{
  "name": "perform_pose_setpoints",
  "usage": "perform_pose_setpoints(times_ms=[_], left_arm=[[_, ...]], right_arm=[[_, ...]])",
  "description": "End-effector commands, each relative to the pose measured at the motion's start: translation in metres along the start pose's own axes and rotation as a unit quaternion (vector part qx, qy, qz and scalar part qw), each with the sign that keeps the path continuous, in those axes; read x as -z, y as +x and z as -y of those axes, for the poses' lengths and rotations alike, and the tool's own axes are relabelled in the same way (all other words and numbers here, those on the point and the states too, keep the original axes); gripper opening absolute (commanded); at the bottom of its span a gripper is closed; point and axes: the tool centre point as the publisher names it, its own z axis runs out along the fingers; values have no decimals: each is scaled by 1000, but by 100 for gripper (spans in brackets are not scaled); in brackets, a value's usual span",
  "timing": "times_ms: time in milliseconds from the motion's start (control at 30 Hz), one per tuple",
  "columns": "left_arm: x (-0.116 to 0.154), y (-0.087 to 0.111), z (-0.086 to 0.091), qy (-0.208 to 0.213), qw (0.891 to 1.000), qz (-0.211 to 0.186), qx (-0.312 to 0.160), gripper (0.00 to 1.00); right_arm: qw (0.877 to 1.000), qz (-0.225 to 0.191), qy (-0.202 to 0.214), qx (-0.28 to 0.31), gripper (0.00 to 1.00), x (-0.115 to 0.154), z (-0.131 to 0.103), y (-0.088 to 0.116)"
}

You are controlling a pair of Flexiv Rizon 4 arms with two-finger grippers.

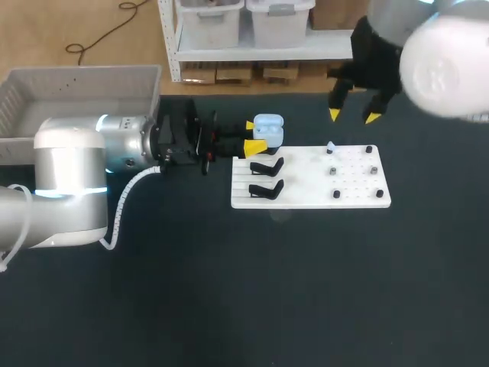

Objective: Pick up each earbud case from the left stands, insert the matching earbuds, close the lid, and place the case in the box.

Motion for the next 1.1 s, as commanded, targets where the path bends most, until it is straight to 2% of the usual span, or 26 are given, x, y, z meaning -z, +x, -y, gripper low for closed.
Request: perform_pose_setpoints(times_ms=[33, 167, 300, 433, 500, 700, 1100], left_arm=[[0, 1, -1, 1, 1000, 0, 0, 0], [0, 1, -1, 1, 1000, 0, 0, 0], [0, 1, -1, 1, 1000, 0, 0, 0], [0, 1, -1, 1, 1000, 0, 0, 0], [0, 1, -1, 1, 1000, 0, 0, 0], [0, 1, -1, 1, 1000, 0, 0, 0], [0, 1, -1, 1, 1000, 0, 0, 0]], right_arm=[[1000, 4, 22, -8, 49, -31, -7, -11], [999, 0, 48, -13, 47, -48, -9, -15], [997, -15, 68, -36, 53, -64, -8, -17], [992, -10, 95, -80, 45, -76, -2, -19], [989, -11, 97, -111, 41, -77, 1, -20], [981, -16, 85, -173, 44, -81, 9, -21], [975, -24, 90, -201, 49, -94, -2, -25]])
